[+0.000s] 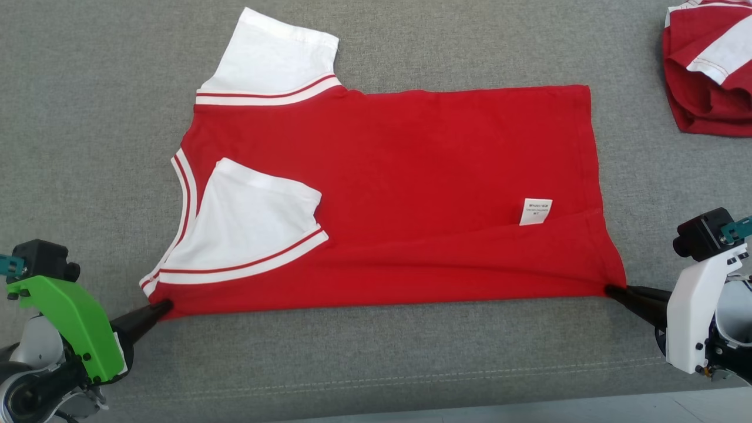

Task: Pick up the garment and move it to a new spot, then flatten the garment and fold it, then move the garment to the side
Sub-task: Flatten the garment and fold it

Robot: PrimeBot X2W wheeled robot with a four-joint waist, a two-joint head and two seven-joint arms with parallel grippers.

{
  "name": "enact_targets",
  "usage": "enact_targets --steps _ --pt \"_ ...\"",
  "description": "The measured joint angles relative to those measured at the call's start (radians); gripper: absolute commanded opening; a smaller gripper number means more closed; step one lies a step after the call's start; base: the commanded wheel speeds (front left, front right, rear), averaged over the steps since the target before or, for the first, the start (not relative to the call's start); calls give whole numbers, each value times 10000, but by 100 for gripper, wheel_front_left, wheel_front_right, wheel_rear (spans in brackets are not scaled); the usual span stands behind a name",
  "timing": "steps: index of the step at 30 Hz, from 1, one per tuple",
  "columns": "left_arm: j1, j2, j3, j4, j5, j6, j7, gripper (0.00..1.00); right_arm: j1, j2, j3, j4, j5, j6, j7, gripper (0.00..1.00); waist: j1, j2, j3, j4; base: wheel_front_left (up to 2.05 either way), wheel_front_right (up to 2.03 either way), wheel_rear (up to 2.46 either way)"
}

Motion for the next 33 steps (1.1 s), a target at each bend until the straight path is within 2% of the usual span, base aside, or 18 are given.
enact_targets --steps 14,15,16,17,18,19,20,21,22,30,33 --pt "410 -86 46 -332 -77 230 -59 0 188 -163 -69 -443 59 -357 58 0 0 0 124 43 0 0 0" --pt "413 -90 46 -345 -71 261 -65 6 193 -169 -69 -466 59 -357 61 0 0 0 128 47 0 0 0" --pt "414 -98 46 -366 -63 280 -82 14 193 -174 -67 -485 56 -357 98 8 0 0 132 48 0 0 0" --pt "416 -107 46 -391 -63 311 -121 16 193 -188 -65 -510 52 -359 100 22 0 0 135 48 0 0 0" --pt "419 -119 46 -408 -61 343 -148 29 193 -201 -67 -525 48 -364 102 43 0 0 137 47 0 0 0" --pt "419 -127 48 -418 -31 347 -165 43 193 -201 -67 -535 33 -378 102 58 0 0 140 45 0 0 0" --pt "419 -130 48 -420 31 349 -207 47 193 -201 -67 -545 33 -416 102 74 0 0 142 43 0 0 0" --pt "419 -132 48 -426 52 349 -238 65 193 -201 -69 -556 33 -443 102 100 0 0 142 42 0 0 0" --pt "419 -134 46 -433 79 349 -251 99 193 -199 -73 -570 21 -447 102 100 0 0 141 40 0 0 0" --pt "540 -109 10 -460 265 464 -336 100 193 -297 -349 -564 -36 -640 96 100 0 0 86 15 0 0 0" --pt "671 130 17 -562 621 474 -336 100 159 -487 -731 -593 -38 -736 -17 100 0 0 65 -9 0 0 0"
